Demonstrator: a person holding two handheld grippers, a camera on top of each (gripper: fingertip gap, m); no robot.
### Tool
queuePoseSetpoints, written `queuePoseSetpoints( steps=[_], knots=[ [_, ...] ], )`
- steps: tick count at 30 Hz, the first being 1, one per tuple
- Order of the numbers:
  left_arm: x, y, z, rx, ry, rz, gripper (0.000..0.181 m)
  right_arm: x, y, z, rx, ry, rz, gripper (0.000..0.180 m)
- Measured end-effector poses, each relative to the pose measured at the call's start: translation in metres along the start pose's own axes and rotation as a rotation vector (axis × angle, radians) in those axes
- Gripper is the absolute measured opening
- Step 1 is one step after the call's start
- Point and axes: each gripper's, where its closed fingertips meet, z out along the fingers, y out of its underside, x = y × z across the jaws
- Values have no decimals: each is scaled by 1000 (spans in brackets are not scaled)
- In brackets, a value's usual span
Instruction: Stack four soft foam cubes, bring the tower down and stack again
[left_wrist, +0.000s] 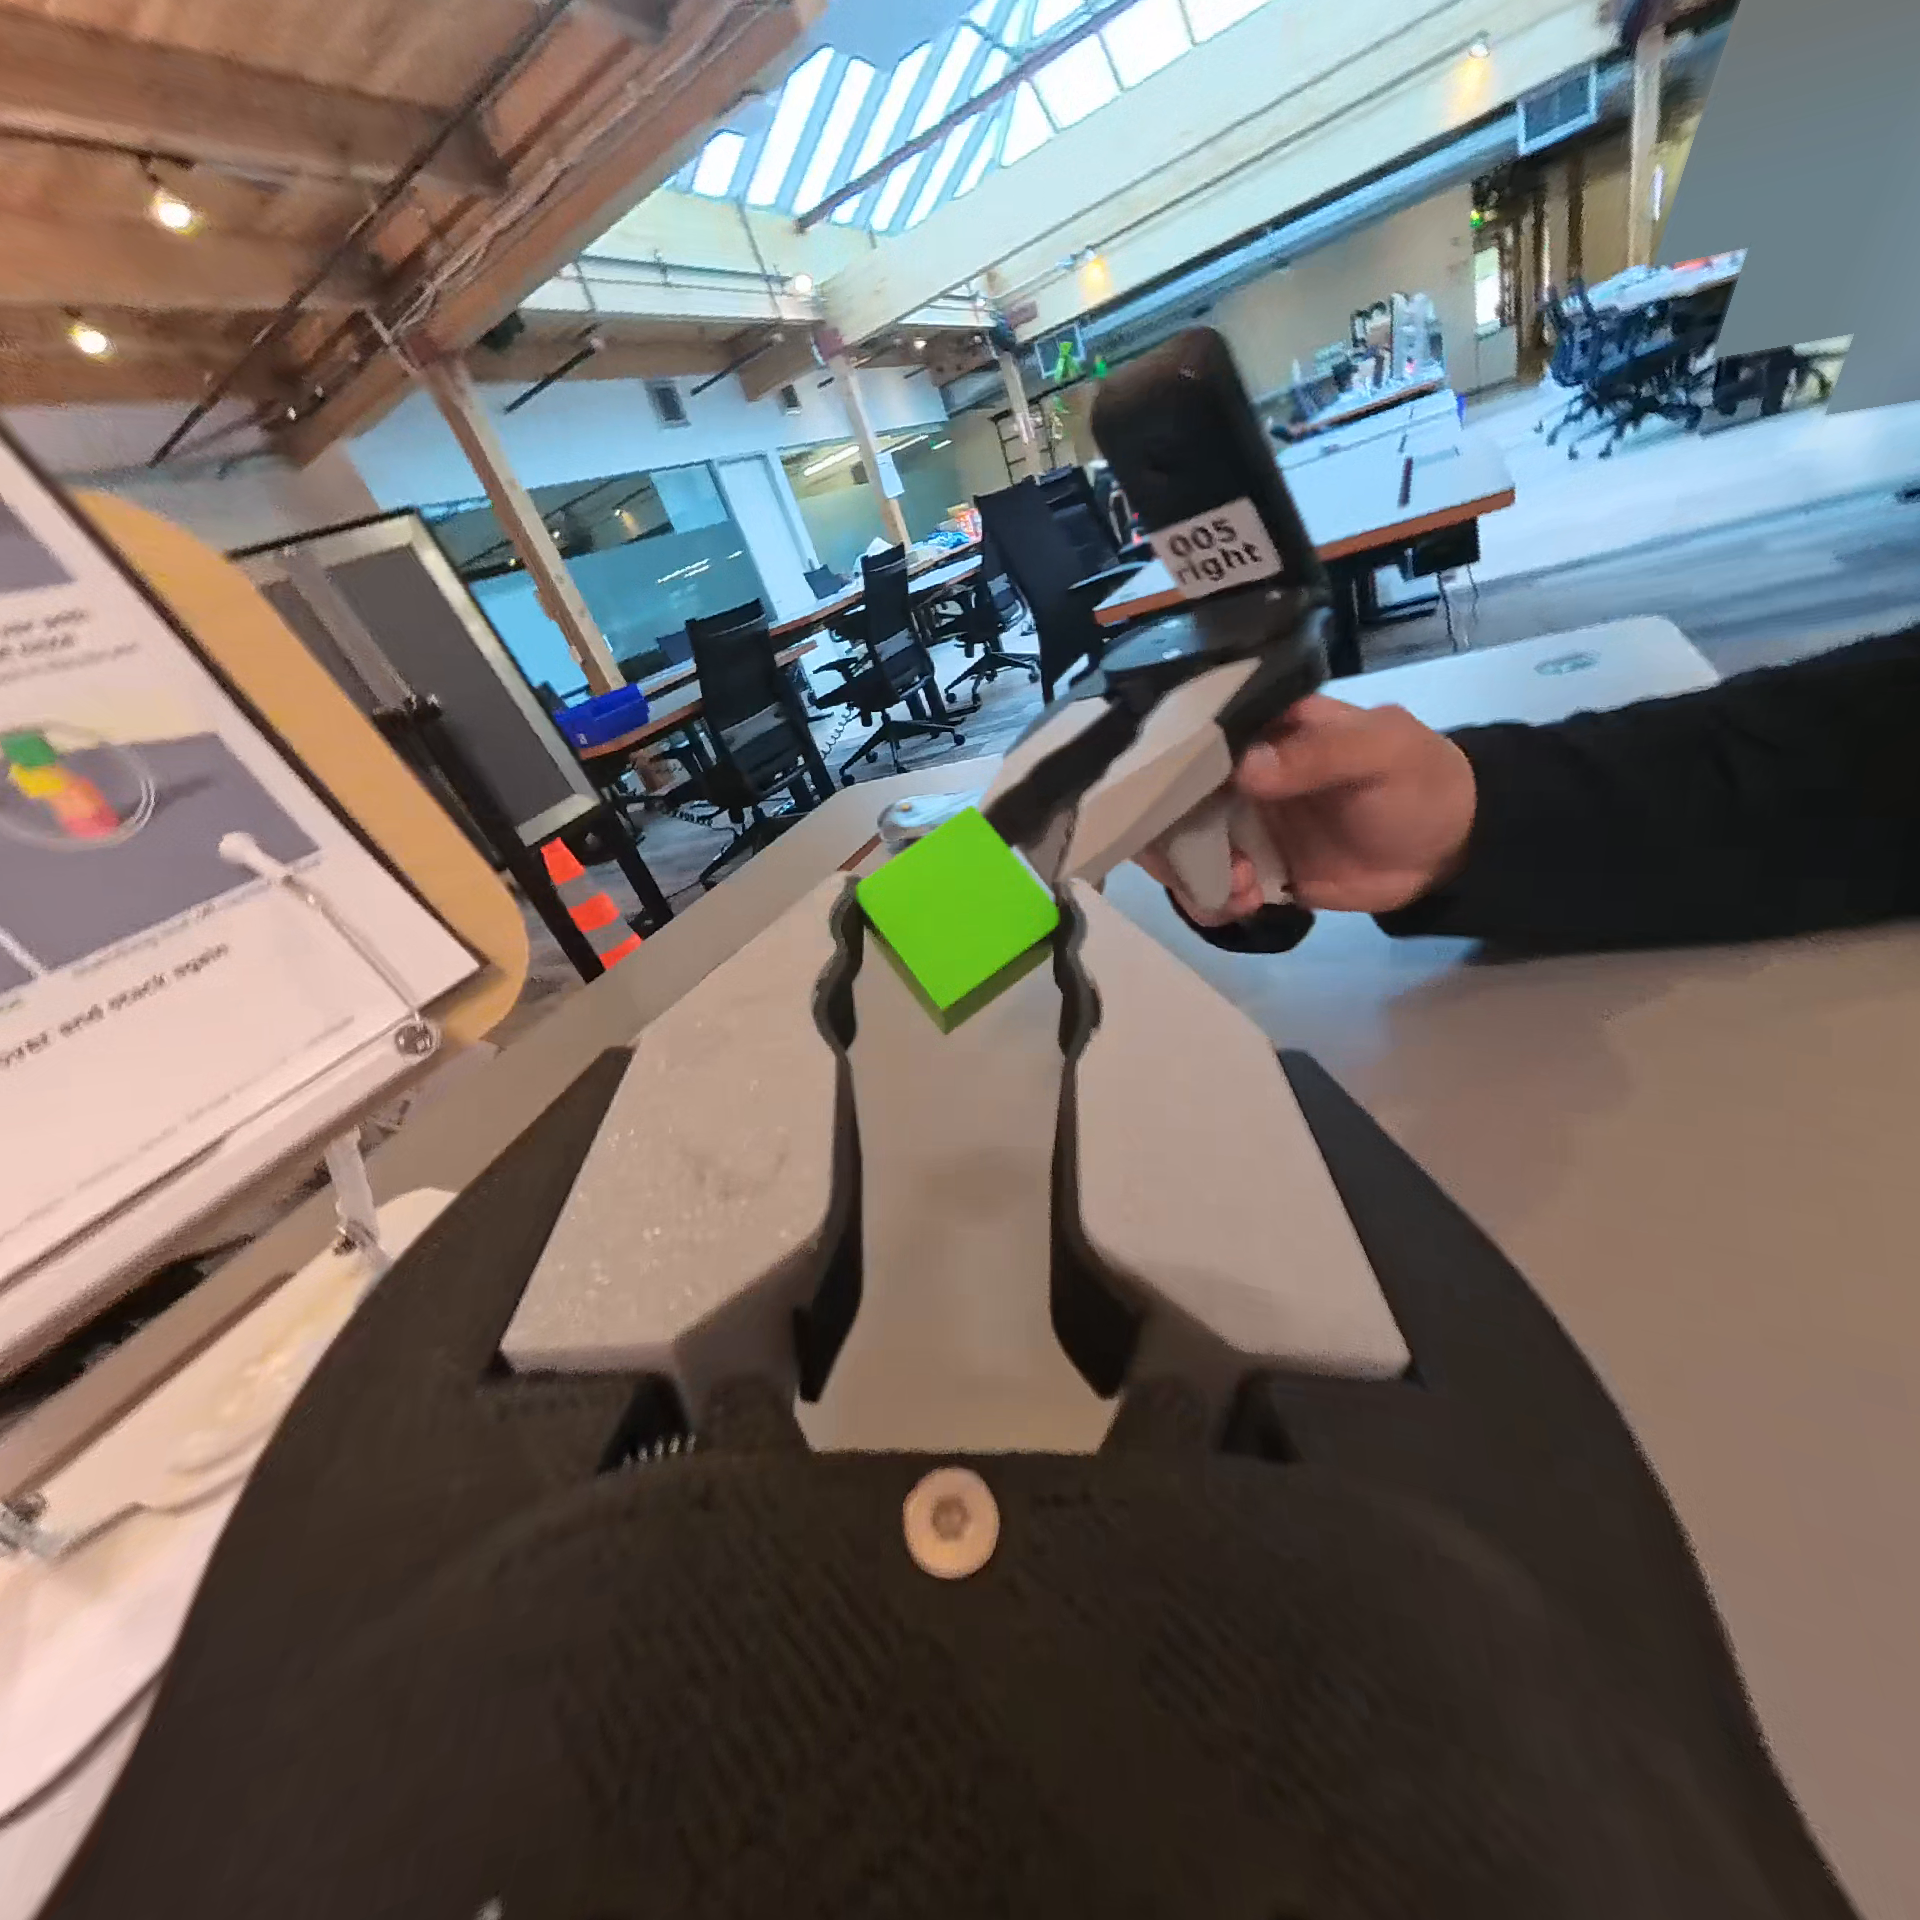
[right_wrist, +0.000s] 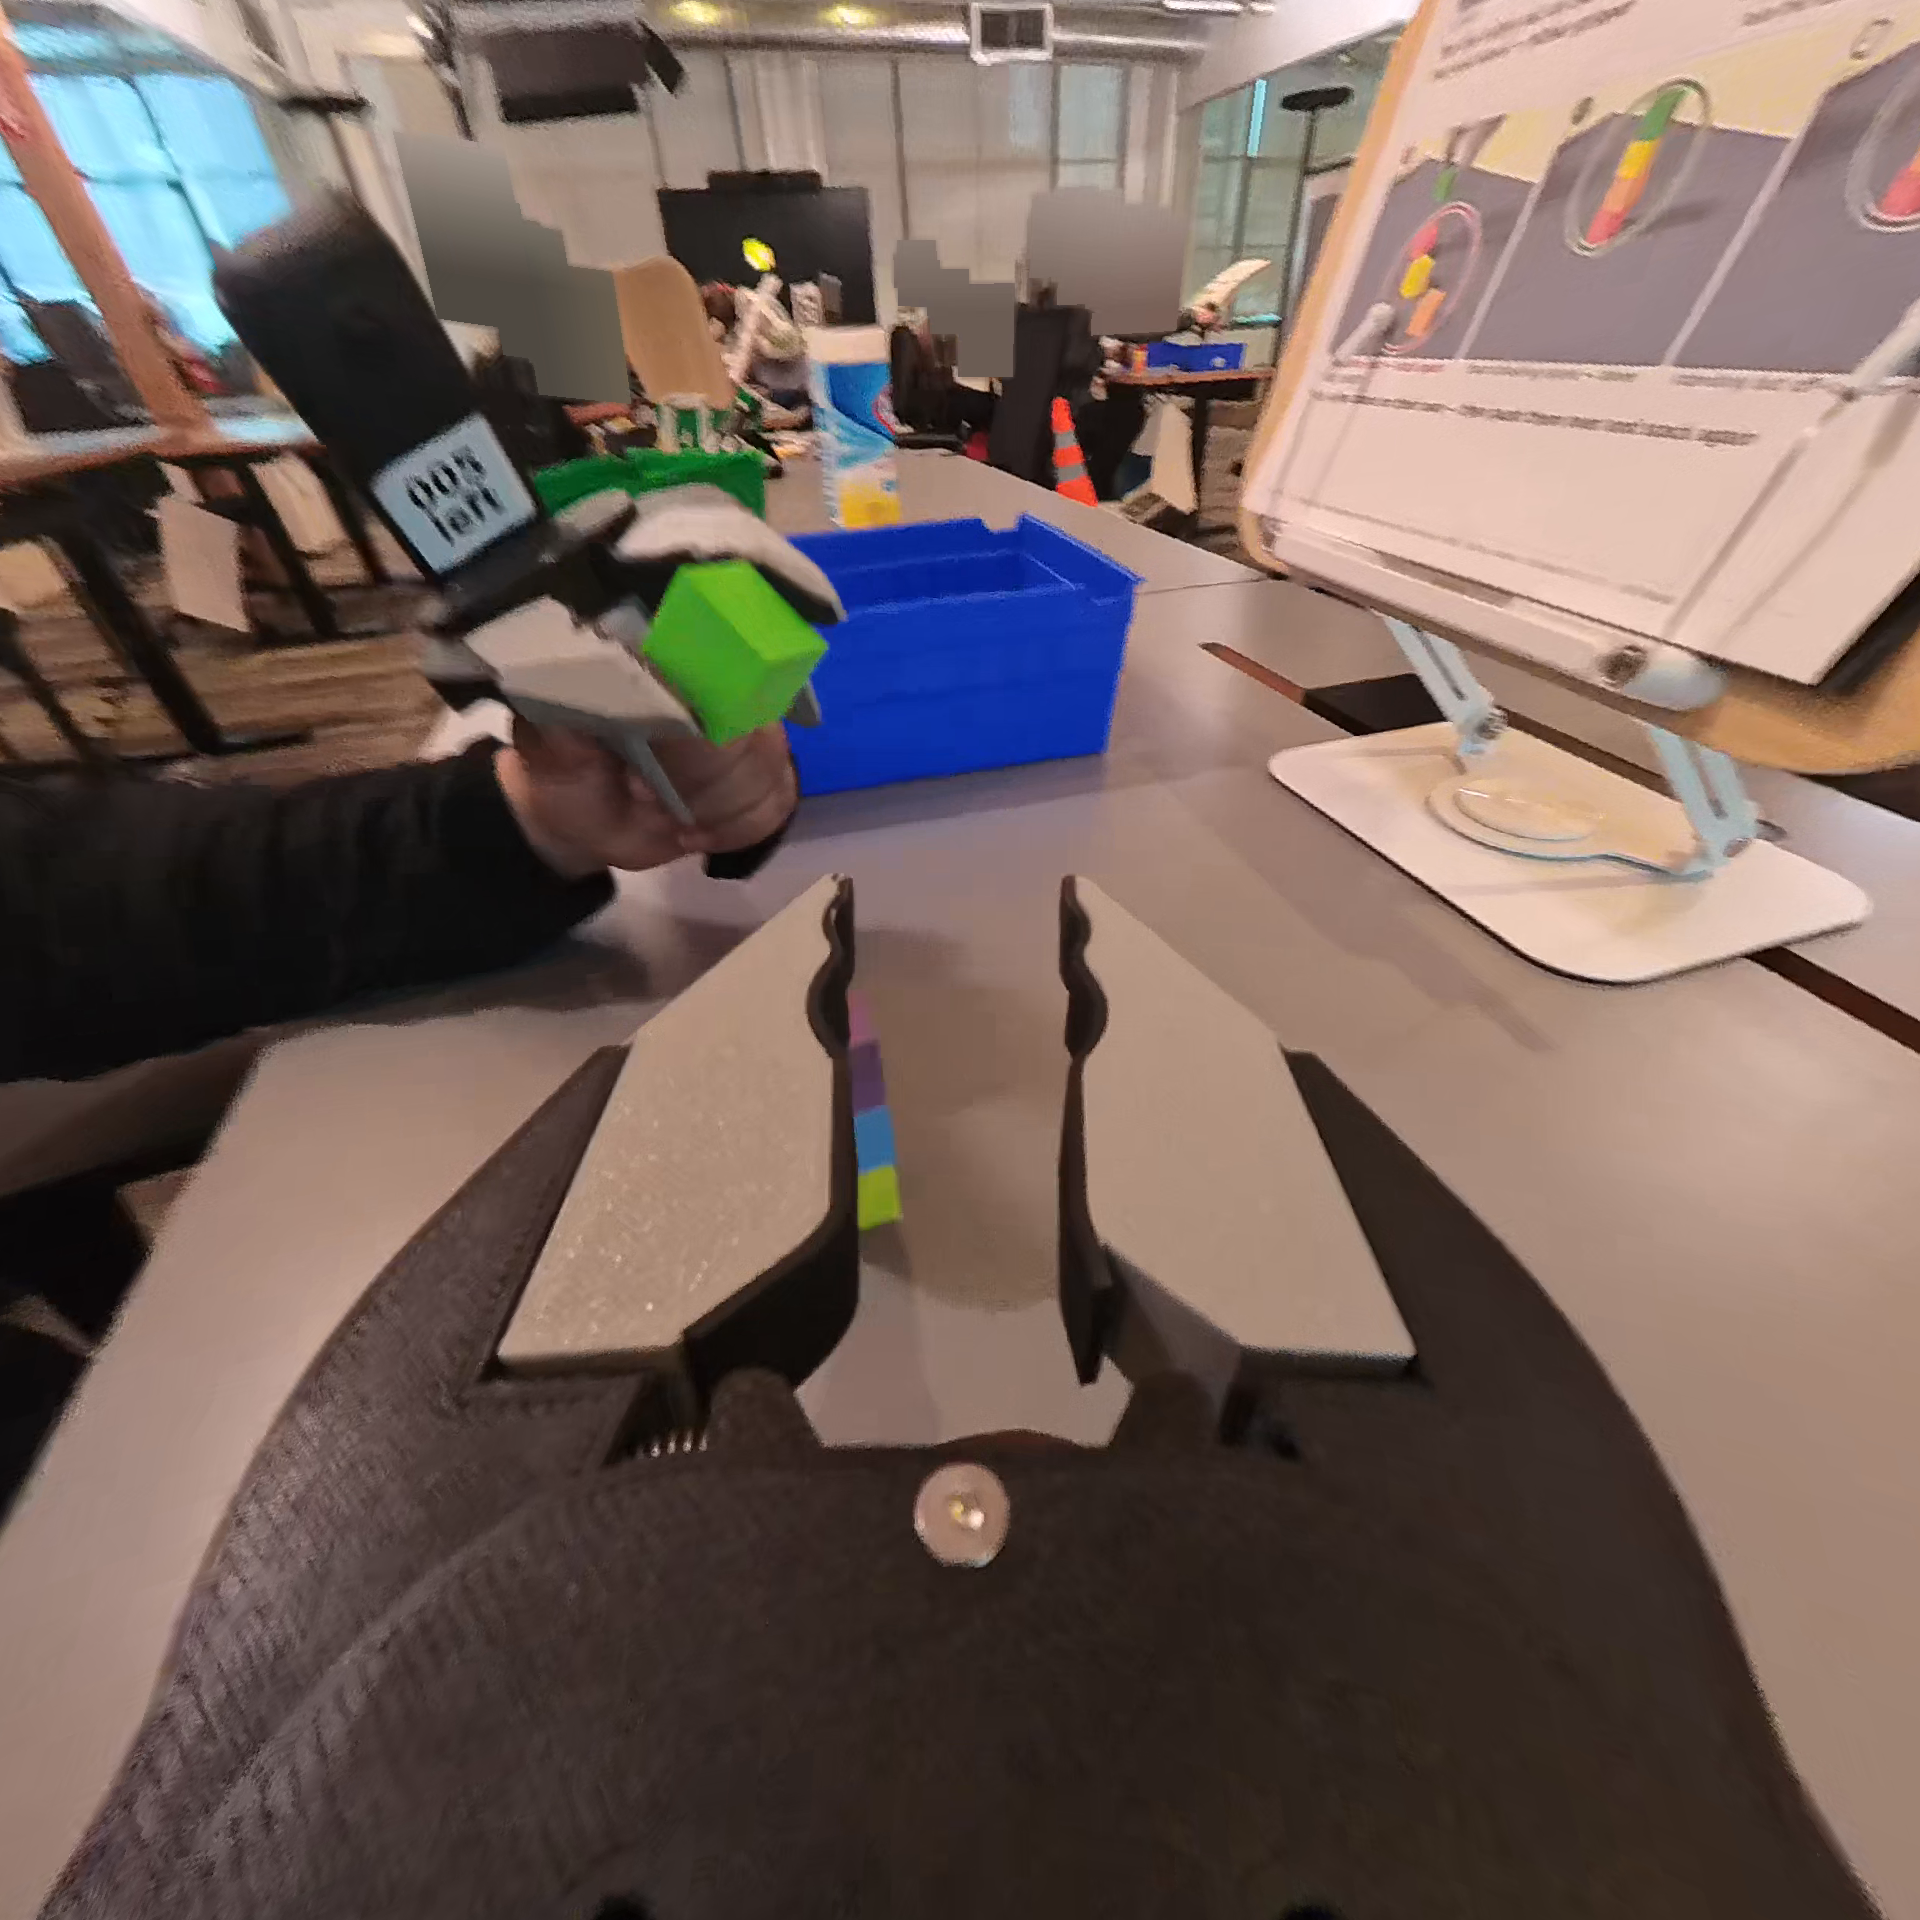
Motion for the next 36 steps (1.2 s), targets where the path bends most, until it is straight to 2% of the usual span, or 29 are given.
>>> queuePoseSetpoints(
  steps=[7,11,13,16,19,26,28,36],
  knots=[
    [27,-3,9,-18,44,176,35,-37,-32,-14,144,-343,258,32],
    [22,3,15,-84,-73,357,35,-51,-24,-10,85,-438,296,32],
    [18,7,16,-133,-144,490,35,-55,-21,-5,61,-427,276,33],
    [19,12,19,-185,-189,628,35,-46,-15,4,24,-295,205,34],
    [19,16,21,-209,-200,672,35,-40,-14,9,19,-199,141,35],
    [26,22,25,-249,-201,771,35,-50,-9,18,-19,-208,128,34],
    [27,21,26,-249,-203,780,35,-51,-4,20,-42,-210,127,25],
    [26,21,26,-219,-226,794,36,-50,-2,21,-70,-169,79,25]
  ],
)
